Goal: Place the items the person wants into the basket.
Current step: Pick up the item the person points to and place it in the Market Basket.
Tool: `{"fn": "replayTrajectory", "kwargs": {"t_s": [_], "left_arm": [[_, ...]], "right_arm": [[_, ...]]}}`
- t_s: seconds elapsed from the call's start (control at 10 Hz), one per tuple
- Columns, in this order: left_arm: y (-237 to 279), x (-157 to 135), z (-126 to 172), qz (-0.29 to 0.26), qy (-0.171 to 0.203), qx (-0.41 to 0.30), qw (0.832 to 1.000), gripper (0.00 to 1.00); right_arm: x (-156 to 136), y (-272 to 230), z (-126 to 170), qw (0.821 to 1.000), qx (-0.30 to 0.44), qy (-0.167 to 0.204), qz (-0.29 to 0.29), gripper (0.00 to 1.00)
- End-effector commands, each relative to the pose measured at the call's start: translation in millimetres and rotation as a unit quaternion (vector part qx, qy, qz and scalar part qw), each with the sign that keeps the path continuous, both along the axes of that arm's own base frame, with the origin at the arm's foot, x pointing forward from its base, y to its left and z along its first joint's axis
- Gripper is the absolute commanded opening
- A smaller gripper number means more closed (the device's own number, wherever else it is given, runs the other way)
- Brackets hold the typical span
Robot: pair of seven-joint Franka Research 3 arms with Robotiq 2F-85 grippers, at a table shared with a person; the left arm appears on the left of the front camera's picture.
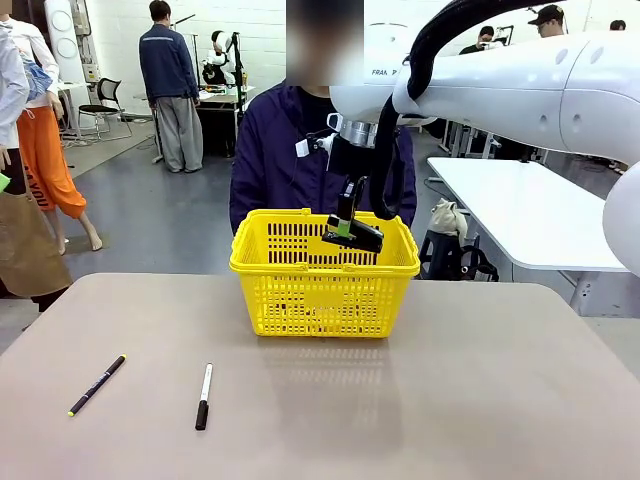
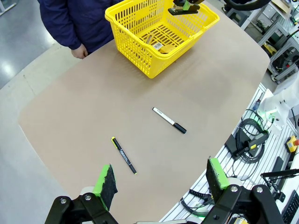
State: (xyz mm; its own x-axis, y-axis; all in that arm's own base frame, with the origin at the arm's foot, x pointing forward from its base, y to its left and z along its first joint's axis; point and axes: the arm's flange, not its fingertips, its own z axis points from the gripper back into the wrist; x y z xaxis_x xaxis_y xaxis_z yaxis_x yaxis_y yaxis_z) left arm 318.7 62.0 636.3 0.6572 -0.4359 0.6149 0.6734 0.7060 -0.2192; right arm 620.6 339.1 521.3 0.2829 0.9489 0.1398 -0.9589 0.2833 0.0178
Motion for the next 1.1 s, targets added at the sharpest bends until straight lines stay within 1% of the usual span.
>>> {"fn": "replayTrajectory", "kwargs": {"t_s": [0.0, 0.1, 0.2, 0.4, 0.7, 0.8, 1.0], "left_arm": [[1.1, -1.2, -0.7, -0.002, -0.001, -0.004, 1.000, 1.00], [1.1, -1.2, -0.7, -0.002, -0.001, -0.004, 1.000, 1.00], [1.1, -1.2, -0.7, -0.002, -0.001, -0.004, 1.000, 1.00], [1.1, -1.2, -0.7, -0.002, -0.001, -0.004, 1.000, 1.00], [1.1, -1.2, -0.7, -0.002, -0.001, -0.004, 1.000, 1.00], [1.1, -1.2, -0.7, -0.002, -0.001, -0.004, 1.000, 1.00], [1.1, -1.2, -0.7, -0.002, -0.001, -0.004, 1.000, 1.00]], "right_arm": [[0.0, 0.0, 0.0, 1.000, 0.000, 0.000, 0.000, 0.32], [-1.9, 5.0, -13.9, 1.000, -0.007, 0.010, 0.008, 0.32], [-5.7, 12.8, -24.4, 1.000, -0.015, 0.008, 0.025, 0.32], [-7.7, 33.9, -44.3, 0.998, -0.031, -0.011, 0.049, 0.32], [-3.2, 62.9, -76.3, 0.995, -0.057, -0.016, 0.081, 0.32], [-0.4, 70.2, -86.5, 0.994, -0.067, -0.028, 0.085, 0.32], [6.1, 75.7, -98.3, 0.993, -0.069, -0.030, 0.090, 0.32]]}}
